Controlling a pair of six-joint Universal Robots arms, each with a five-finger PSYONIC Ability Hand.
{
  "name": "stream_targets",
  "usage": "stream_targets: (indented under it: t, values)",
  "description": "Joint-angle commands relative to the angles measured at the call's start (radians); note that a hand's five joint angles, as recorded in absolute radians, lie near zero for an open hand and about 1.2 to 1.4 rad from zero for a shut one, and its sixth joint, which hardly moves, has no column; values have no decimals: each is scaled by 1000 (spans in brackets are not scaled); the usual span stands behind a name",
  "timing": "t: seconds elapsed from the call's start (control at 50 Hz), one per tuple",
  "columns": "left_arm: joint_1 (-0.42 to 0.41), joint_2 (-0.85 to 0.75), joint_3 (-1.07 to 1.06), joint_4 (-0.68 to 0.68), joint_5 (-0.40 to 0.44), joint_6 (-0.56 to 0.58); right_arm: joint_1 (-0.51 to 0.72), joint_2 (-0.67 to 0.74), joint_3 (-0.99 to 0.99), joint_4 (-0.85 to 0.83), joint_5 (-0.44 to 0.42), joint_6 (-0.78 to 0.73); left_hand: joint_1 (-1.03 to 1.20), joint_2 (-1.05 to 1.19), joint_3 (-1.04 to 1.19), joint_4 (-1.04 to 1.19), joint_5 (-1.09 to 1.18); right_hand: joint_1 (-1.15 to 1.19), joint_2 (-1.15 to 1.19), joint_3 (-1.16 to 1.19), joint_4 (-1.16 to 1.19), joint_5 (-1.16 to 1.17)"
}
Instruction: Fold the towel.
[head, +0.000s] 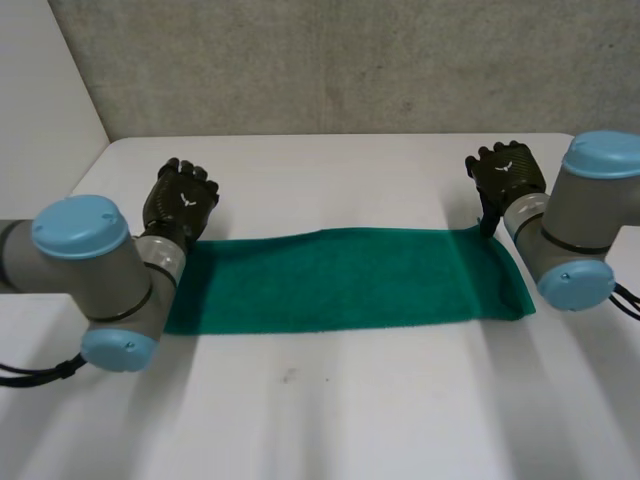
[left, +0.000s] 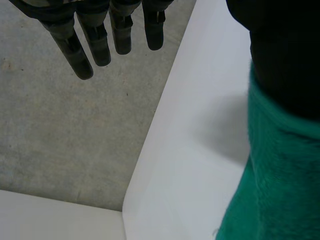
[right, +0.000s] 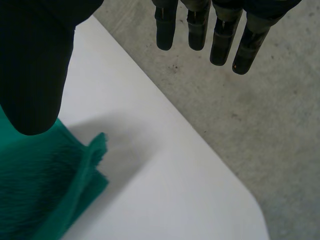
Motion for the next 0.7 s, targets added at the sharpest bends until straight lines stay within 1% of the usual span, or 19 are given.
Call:
stream_targets:
  t: [0.02,0.1,0.14,0.2,0.22,0.28,0.34,0.38,0.44,0.62,0.64,0.66,0.68,0.7]
  values:
    - [27,119,-131,-35,17,-38,-9,-132,155,104,-13,87,-43,-35,-45,-35,-47,-26,-45,-36,-56,-62]
    - [85,134,-169,-40,72,-76,-13,-207,290,113,-59,88,-43,-35,-45,-35,-47,-26,-45,-36,-56,-62]
    - [141,123,-172,-42,123,-99,-19,-228,330,111,-80,88,-43,-35,-45,-35,-47,-26,-45,-36,-56,-62]
    - [160,103,-157,-39,160,-107,-38,-259,404,111,-117,88,-43,-35,-45,-35,-47,-26,-45,-36,-56,-62]
    - [171,75,-145,-36,180,-107,-38,-259,404,111,-117,88,-43,-35,-45,-35,-47,-26,-45,-36,-56,-62]
    - [179,28,-105,-31,200,-107,-39,-276,445,105,-123,88,-43,-35,-45,-35,-47,-26,-45,-36,-56,-62]
    - [185,-8,-56,-29,201,-106,-47,-285,481,102,-123,88,-34,-26,-37,-27,-38,-26,-45,-36,-56,-62]
    - [186,-76,21,-28,195,-106,-47,-287,488,102,-123,88,-22,-14,-25,-15,-26,-26,-45,-36,-56,-62]
    - [185,-136,103,-26,192,-104,-47,-287,496,102,-123,88,-19,-11,-22,-12,-23,-26,-45,-36,-56,-62]
    - [186,-249,292,-6,181,-119,-46,-296,510,99,-120,88,4,12,2,12,0,-26,-45,-36,-56,-62]
    - [186,-262,312,-5,174,-124,-46,-296,510,99,-120,88,4,12,2,12,0,-26,-45,-36,-56,-62]
    - [188,-284,344,-3,148,-129,-46,-301,511,98,-117,87,10,18,7,17,6,-26,-45,-36,-56,-62]
    - [188,-304,373,-3,105,-129,-46,-301,511,98,-117,87,16,24,13,23,12,-26,-45,-36,-56,-62]
    - [188,-305,374,-3,105,-129,-46,-301,511,98,-116,87,16,24,13,23,12,-26,-45,-36,-56,-62]
